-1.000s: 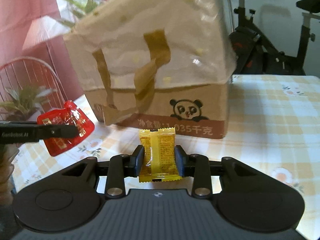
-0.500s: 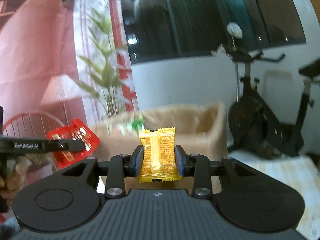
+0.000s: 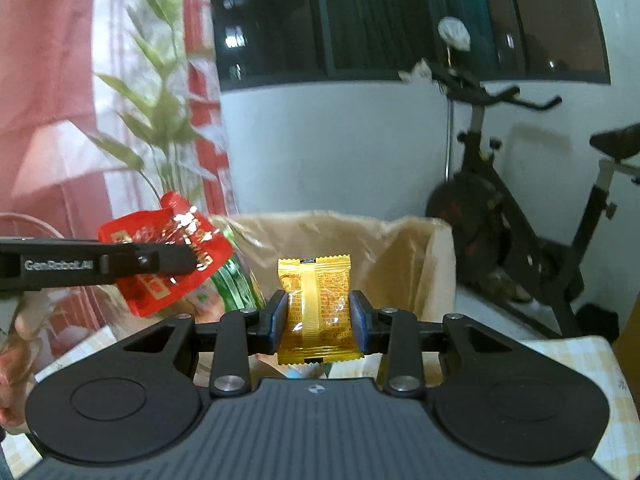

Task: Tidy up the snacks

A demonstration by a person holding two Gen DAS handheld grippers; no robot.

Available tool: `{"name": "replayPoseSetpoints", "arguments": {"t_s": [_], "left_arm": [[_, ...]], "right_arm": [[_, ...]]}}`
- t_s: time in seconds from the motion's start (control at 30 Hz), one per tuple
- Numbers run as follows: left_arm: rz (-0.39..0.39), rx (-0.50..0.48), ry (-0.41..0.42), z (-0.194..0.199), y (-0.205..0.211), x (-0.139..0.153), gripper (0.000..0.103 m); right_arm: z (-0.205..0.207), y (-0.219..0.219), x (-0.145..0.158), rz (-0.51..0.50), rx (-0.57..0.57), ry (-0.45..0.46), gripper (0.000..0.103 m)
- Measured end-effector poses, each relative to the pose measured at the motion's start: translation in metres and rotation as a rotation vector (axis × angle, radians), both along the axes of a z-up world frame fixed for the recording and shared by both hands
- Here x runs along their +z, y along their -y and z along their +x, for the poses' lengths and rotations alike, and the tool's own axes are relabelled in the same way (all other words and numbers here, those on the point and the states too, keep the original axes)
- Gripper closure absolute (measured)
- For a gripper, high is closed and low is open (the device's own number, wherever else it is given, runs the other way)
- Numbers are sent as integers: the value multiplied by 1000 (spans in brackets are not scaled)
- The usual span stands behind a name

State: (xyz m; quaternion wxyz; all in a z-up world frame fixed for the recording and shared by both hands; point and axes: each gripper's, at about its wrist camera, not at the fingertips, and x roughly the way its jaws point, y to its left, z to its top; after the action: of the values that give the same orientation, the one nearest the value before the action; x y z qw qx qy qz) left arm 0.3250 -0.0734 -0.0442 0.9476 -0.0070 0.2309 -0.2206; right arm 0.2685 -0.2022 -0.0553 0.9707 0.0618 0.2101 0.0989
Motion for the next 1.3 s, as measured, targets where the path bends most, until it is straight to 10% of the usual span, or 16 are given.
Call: {"name": "replayPoseSetpoints", "arguments": {"t_s": [0.43,0.57,0.9,1.3], "left_arm": [[63,13,-41,12,-5,-16,82],[48,16,-45,7,-13,-13,48],[72,62,-7,-18,-27,7,17],[75,134,73,-89,-55,42,8]], "right_arm": [[3,0,-4,-34,-26,-62,66],[0,0,-3,-41,-36,-66,65],[-14,2,6,-31,-65,-65,32],[-63,-8,34,-9,-109,-46,4]]}}
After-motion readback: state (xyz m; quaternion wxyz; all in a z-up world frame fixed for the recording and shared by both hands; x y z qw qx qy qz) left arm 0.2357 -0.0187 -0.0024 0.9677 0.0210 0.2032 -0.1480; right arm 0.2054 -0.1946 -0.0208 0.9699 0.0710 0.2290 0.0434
